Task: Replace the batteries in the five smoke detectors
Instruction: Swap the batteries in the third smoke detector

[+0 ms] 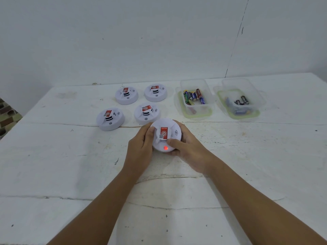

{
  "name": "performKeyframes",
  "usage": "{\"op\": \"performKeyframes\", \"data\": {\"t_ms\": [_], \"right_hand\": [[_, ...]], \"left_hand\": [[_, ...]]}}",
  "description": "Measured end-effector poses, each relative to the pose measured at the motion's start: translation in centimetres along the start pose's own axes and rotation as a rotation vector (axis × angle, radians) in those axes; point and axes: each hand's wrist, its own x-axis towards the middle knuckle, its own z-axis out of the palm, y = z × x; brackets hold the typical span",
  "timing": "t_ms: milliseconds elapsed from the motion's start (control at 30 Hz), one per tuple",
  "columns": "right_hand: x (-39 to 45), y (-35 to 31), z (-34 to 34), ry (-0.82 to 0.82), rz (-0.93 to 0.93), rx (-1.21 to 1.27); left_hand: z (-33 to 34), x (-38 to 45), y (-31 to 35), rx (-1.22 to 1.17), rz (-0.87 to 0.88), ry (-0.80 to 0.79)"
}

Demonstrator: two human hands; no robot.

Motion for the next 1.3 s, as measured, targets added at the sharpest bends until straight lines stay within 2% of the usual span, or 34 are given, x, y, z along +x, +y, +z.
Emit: {"op": "performKeyframes", "data": {"t_ms": [300,533,700,833,933,1100,1300], "right_hand": [[0.0,0.2,-0.2,0.021,-0.027,-0.044],[-0.2,-0.2,0.3,0.005,-0.086,-0.180],[-0.5,-0.8,1.5,-0.027,-0.169,-0.288],[0.9,-2.4,4.0,0.033,-0.326,-0.415],[3.5,-4.1,6.1,0.082,-0.420,-0.584],[10.6,-5.8,10.9,0.043,-0.326,-0.726],[18.1,-6.7,15.7,0.003,-0.195,-0.955]], "left_hand": [[-0.1,-0.4,-0.2,0.058,0.063,-0.017],[-1.6,-1.0,-1.7,0.224,0.105,-0.190],[-3.1,-0.1,-1.1,0.313,0.194,-0.183],[-5.6,1.1,0.0,0.318,0.255,-0.144],[-8.4,3.3,0.3,0.271,0.236,-0.065],[-14.3,8.5,0.0,0.243,0.188,-0.023],[-20.5,15.7,-3.3,0.241,0.030,-0.111]]}}
